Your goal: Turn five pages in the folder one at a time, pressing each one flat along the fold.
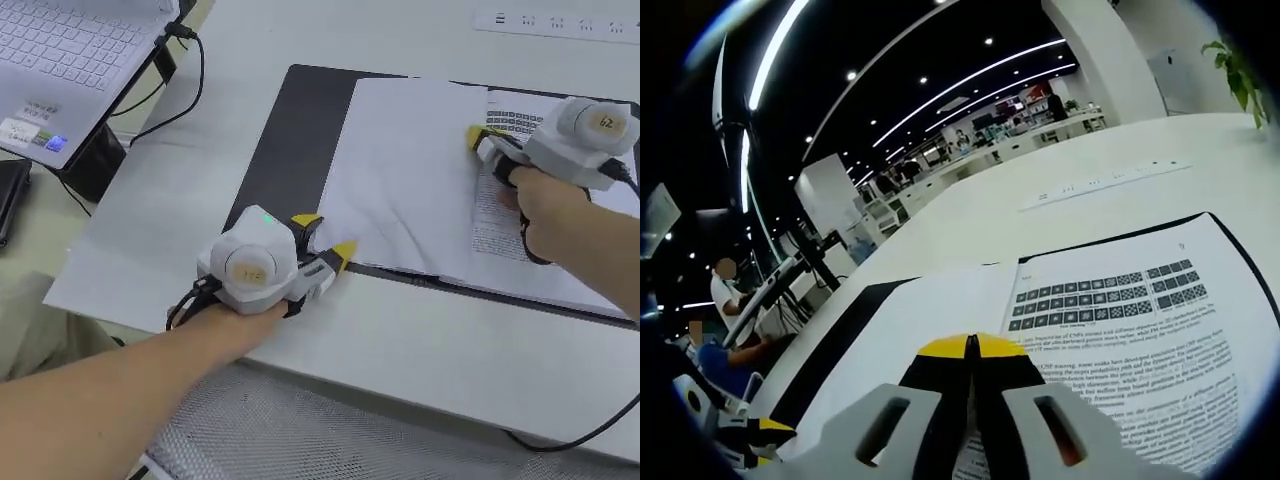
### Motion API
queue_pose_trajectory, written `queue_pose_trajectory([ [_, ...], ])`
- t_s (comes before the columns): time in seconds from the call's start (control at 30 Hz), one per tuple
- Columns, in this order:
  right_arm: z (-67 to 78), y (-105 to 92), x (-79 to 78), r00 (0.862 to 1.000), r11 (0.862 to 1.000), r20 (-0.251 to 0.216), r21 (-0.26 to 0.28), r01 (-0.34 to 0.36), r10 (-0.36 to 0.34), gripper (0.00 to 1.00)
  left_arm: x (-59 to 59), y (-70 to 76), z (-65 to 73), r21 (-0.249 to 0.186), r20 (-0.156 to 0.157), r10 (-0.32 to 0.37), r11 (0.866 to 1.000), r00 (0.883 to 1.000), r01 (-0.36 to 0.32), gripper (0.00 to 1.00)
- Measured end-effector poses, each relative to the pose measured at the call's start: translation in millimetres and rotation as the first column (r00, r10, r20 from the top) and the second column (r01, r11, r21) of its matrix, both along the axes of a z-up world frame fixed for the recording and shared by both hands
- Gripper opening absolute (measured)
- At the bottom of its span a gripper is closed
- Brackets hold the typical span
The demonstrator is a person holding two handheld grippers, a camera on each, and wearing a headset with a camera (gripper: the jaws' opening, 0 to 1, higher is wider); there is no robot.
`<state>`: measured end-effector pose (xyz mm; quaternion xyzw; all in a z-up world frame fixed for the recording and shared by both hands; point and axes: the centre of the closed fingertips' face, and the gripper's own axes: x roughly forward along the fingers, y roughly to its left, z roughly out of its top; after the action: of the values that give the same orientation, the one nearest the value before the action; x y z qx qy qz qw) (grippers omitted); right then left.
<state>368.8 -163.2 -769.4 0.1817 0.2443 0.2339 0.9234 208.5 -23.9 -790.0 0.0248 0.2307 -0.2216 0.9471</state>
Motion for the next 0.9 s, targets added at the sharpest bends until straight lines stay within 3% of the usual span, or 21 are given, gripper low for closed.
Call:
queue_pose_trajectory([
  [0.37, 8.1, 0.3, -27.4, 1.000, 0.999, -0.014, 0.034, 0.015, -0.014, 0.00, -0.1, -0.4, 0.4, -0.001, 0.001, 0.005, 1.000, 1.000, -0.005, 0.30],
  [0.9, 2.2, -2.9, -53.2, 0.999, 0.996, -0.037, 0.082, 0.033, -0.030, 0.00, -0.9, -0.6, 1.8, -0.005, -0.002, 0.010, 1.000, 1.000, -0.010, 0.30],
])
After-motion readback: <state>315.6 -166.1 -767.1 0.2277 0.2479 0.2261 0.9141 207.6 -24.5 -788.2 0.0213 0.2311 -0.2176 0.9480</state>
